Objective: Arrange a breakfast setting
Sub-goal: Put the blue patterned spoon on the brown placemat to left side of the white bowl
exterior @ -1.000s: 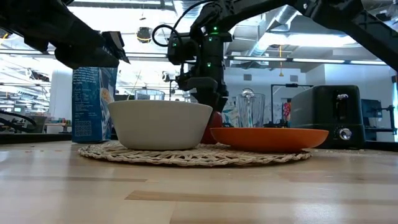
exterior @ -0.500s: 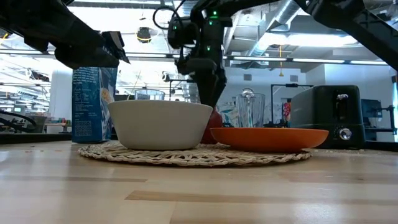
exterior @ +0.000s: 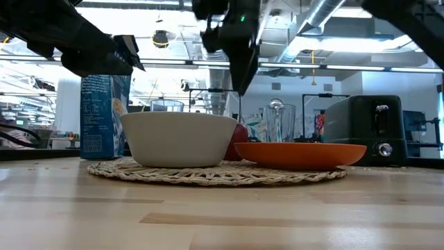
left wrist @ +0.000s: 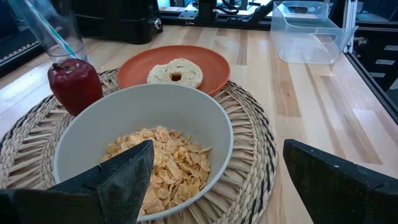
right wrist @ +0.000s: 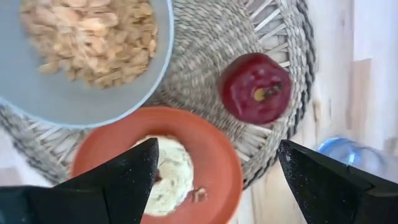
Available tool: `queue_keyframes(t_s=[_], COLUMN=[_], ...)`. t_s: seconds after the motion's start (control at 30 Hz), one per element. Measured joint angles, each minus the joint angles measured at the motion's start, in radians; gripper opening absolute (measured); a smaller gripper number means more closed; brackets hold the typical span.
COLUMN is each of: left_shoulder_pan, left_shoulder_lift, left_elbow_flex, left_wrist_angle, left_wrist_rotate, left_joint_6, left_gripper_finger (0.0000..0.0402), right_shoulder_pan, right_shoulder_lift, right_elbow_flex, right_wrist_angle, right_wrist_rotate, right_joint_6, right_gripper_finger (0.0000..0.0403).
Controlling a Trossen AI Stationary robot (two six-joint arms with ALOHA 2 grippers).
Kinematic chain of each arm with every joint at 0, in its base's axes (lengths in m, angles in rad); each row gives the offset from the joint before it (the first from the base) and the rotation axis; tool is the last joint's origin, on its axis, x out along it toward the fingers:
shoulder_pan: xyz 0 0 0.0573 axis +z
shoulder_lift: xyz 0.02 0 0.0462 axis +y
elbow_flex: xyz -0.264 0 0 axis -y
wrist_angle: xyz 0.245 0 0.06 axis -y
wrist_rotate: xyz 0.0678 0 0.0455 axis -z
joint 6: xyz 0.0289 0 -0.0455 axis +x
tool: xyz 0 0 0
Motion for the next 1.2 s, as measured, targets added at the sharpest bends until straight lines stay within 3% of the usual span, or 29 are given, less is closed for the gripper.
queue_keyframes(t_s=[0.23,0.63,0.83,1.03,1.2], left_shoulder_pan=[0.000,0.000,0.014,0.044,0.068], left_shoulder_lift=[0.000,0.000,0.000,0.000,0.000], left_elbow_flex=[0.000,0.001,0.001,0.001,0.001], left_wrist_angle=[0.000,0.023,0.041,0.070,0.085], left_wrist_rotate=[-0.020,-0.035,-0.036,-0.038,-0.038], left_joint_6=[0.000,-0.061,-0.073,-0.082,-0.086], left_gripper_finger=[0.0343,0.0343,0.0343,0.0343,0.0343], right_shoulder_pan=[0.027,0.068,0.061,0.034,0.017], right_shoulder_lift=[-0.223,-0.706,-0.922,-1.057,-1.089], right_elbow_flex=[-0.183,-0.821,-1.069,-1.194,-1.231], right_wrist_angle=[0.126,0.501,0.628,0.652,0.704], right_wrist_rotate=[0.045,0.050,0.077,0.155,0.182], right_joint_6=[0.024,0.166,0.256,0.357,0.429], right_gripper_finger=[0.0359,0.0359,0.0359,0.0359,0.0359])
